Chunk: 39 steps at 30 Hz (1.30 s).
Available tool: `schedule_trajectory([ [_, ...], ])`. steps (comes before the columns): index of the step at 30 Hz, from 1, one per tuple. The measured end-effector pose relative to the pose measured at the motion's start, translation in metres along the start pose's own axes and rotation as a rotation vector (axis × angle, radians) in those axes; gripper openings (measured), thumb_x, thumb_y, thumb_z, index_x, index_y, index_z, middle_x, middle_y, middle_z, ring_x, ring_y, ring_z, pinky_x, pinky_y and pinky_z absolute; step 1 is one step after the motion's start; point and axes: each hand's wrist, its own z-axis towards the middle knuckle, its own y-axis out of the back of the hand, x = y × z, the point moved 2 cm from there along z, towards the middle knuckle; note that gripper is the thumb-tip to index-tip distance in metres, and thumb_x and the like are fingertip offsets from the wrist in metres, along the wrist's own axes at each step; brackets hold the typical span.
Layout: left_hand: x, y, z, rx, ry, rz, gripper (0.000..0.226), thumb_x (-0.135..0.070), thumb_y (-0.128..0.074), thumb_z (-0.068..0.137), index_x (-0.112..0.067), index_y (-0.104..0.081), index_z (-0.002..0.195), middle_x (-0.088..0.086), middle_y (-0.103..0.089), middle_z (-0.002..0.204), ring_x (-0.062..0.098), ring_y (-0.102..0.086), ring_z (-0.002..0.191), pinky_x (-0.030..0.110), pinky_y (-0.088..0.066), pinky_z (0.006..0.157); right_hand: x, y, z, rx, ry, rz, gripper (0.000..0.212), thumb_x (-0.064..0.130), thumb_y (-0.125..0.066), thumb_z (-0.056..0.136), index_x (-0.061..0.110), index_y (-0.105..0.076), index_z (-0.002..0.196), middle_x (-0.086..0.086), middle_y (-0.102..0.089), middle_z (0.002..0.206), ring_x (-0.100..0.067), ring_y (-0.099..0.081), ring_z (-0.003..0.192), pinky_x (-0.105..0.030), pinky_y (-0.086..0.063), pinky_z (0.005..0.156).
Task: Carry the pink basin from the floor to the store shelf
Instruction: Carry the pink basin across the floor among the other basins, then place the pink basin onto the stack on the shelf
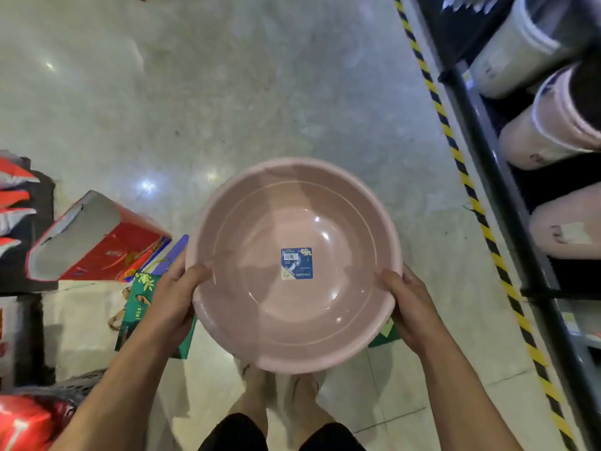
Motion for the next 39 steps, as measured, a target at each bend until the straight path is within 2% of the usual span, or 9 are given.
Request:
schedule_trajectory([
  [5,-0.097,-0.016,-0.062,0.1,-0.061,0.004,0.047,-0.004,-0.058,0.092,-0.029,-0.071,0.13,0.015,-0.075,0.118,0.031,-0.069,0.096,0.048,-0.054,0.087,0.069,0.006,-0.081,-0.044,0.064,0.086,0.027,0.012,-0.061,0.096,0.021,-0.069,0.12,-0.01,-0.079,0.101,-0.025,-0.074,0.083,-0.035,-0.06,0.068],
  [9,-0.156,-0.022,-0.1,0.182,-0.119,0.041,0.047,-0.003,-0.055,0.096,-0.029,-0.067,0.134,0.011,-0.075,0.109,0.023,-0.072,0.084,0.036,-0.06,0.067,0.111,0.007,-0.133,-0.09,0.111,0.153,0.026,0.017,-0.065,0.094,0.023,-0.069,0.119,-0.013,-0.079,0.1,-0.029,-0.075,0.083,-0.035,-0.062,0.067],
  [15,-0.215,-0.033,-0.141,0.215,-0.173,0.089,0.042,-0.016,-0.062,0.089,-0.035,-0.073,0.124,0.015,-0.076,0.108,0.031,-0.065,0.085,0.049,-0.048,0.075,0.156,0.008,-0.186,-0.176,0.128,0.199,0.023,0.026,-0.07,0.09,0.023,-0.072,0.112,-0.015,-0.078,0.102,-0.042,-0.07,0.104,-0.055,-0.055,0.096],
  [20,-0.245,-0.046,-0.152,0.247,-0.169,0.089,0.045,-0.022,-0.065,0.08,-0.033,-0.075,0.122,0.027,-0.07,0.121,0.033,-0.063,0.091,0.052,-0.046,0.082,0.179,0.013,-0.211,-0.214,0.134,0.198,0.02,0.029,-0.071,0.087,0.025,-0.074,0.106,-0.015,-0.078,0.101,-0.041,-0.071,0.103,-0.059,-0.052,0.098],
  [25,-0.274,-0.077,-0.152,0.316,-0.195,0.167,0.038,-0.02,-0.062,0.083,-0.031,-0.077,0.116,0.022,-0.073,0.119,0.029,-0.064,0.091,0.047,-0.047,0.083,0.198,0.028,-0.214,-0.239,0.144,0.203,0.028,0.033,-0.07,0.088,0.021,-0.074,0.113,-0.016,-0.078,0.102,-0.038,-0.072,0.098,-0.056,-0.055,0.096],
  [28,-0.291,-0.104,-0.144,0.32,-0.216,0.231,0.036,-0.016,-0.058,0.089,-0.031,-0.077,0.115,0.012,-0.075,0.103,0.026,-0.063,0.084,0.042,-0.047,0.077,0.217,0.041,-0.203,-0.264,0.154,0.208,0.025,0.034,-0.069,0.09,0.019,-0.073,0.109,-0.015,-0.078,0.099,-0.035,-0.07,0.092,-0.054,-0.055,0.091],
  [33,-0.323,-0.156,-0.121,0.316,-0.254,0.259,0.036,-0.016,-0.058,0.088,-0.031,-0.077,0.115,0.013,-0.075,0.105,0.027,-0.065,0.086,0.043,-0.049,0.075,0.254,0.071,-0.165,-0.239,0.196,0.228,0.028,0.037,-0.068,0.09,0.018,-0.074,0.11,-0.007,-0.078,0.09,-0.027,-0.07,0.084,-0.038,-0.055,0.071],
  [35,-0.338,-0.179,-0.113,0.321,-0.265,0.259,0.036,-0.016,-0.058,0.088,-0.031,-0.077,0.113,0.017,-0.074,0.11,0.029,-0.065,0.088,0.046,-0.049,0.077,0.275,0.085,-0.146,-0.219,0.216,0.237,0.028,0.038,-0.067,0.091,0.018,-0.075,0.11,-0.007,-0.079,0.091,-0.027,-0.071,0.085,-0.04,-0.055,0.075],
  [39,-0.368,-0.23,-0.097,0.288,-0.273,0.246,0.032,-0.012,-0.057,0.088,-0.03,-0.079,0.103,0.01,-0.07,0.09,0.027,-0.06,0.075,0.039,-0.044,0.066,0.321,0.111,-0.111,-0.219,0.219,0.243,0.026,0.038,-0.068,0.089,0.021,-0.076,0.107,-0.007,-0.079,0.093,-0.027,-0.071,0.086,-0.043,-0.055,0.079],
])
